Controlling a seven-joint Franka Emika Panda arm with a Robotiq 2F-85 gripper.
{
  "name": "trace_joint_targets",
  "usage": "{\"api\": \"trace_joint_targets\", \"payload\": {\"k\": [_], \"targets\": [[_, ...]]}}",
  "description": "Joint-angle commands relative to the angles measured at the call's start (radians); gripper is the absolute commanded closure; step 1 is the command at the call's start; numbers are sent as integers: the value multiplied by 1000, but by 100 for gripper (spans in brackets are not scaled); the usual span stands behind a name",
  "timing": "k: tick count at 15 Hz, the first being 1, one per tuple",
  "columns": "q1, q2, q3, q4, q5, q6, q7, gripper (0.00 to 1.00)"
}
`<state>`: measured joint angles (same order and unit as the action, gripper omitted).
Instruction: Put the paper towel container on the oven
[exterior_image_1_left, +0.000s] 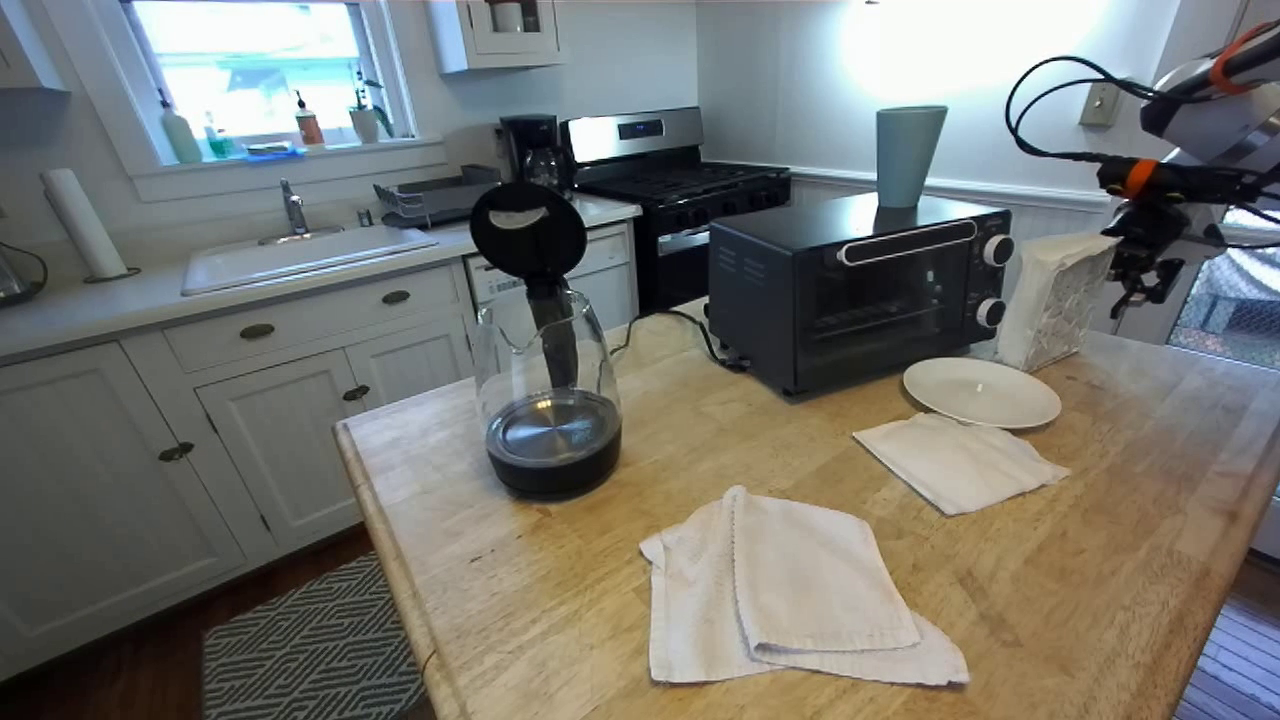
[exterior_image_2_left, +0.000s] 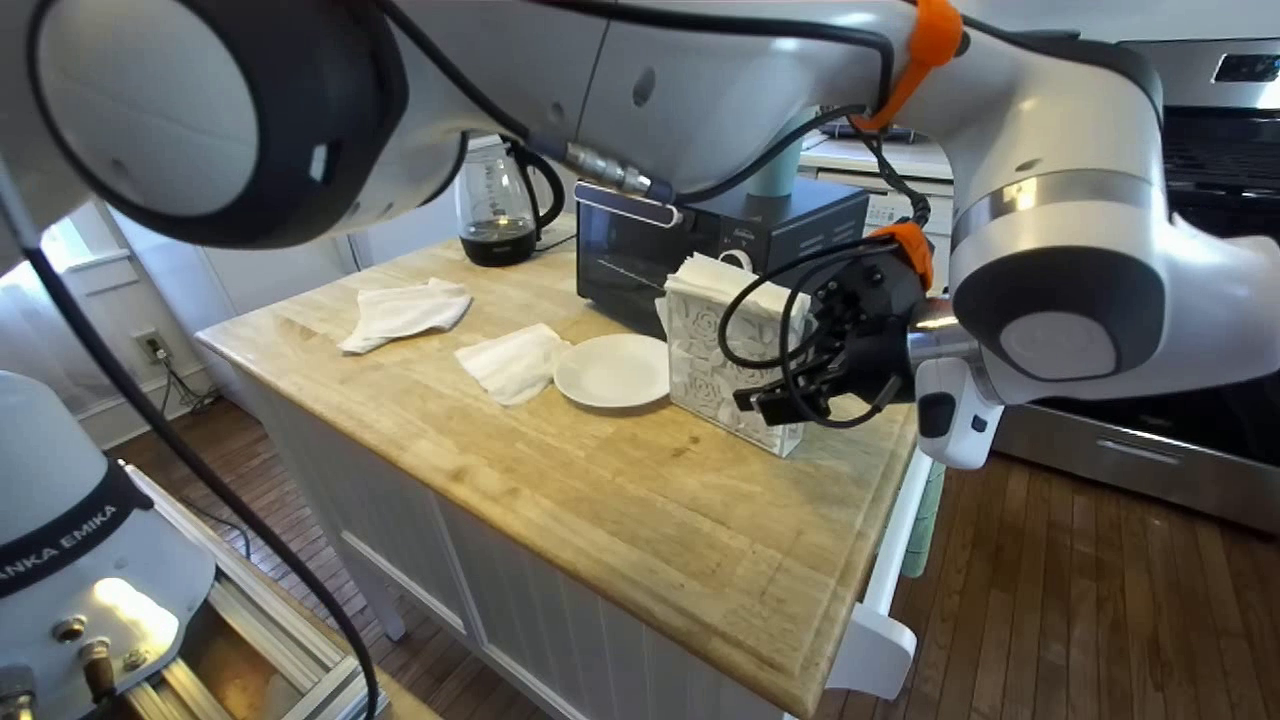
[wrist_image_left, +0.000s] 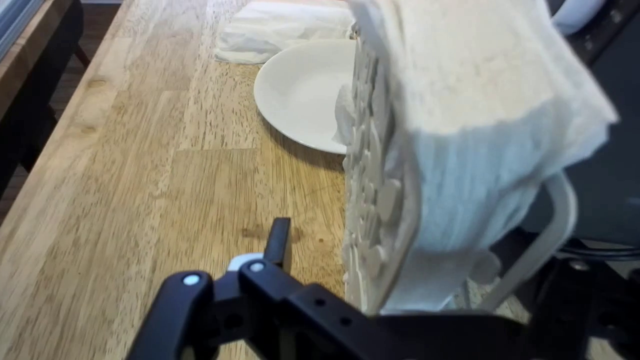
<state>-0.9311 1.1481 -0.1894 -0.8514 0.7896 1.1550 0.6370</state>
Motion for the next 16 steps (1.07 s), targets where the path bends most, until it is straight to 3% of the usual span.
{"api": "trace_joint_targets", "payload": {"k": [1,7,8,10,16], "targets": [[-28,85,30,116,41,-35,89,0],[-31,141,42,172,30,-30,144,3],[-32,148,42,180,30,-32,151,23],[-33,158,44,193,30,-36,166,31],[-44,171,52,224,33,-57,198,73]]}}
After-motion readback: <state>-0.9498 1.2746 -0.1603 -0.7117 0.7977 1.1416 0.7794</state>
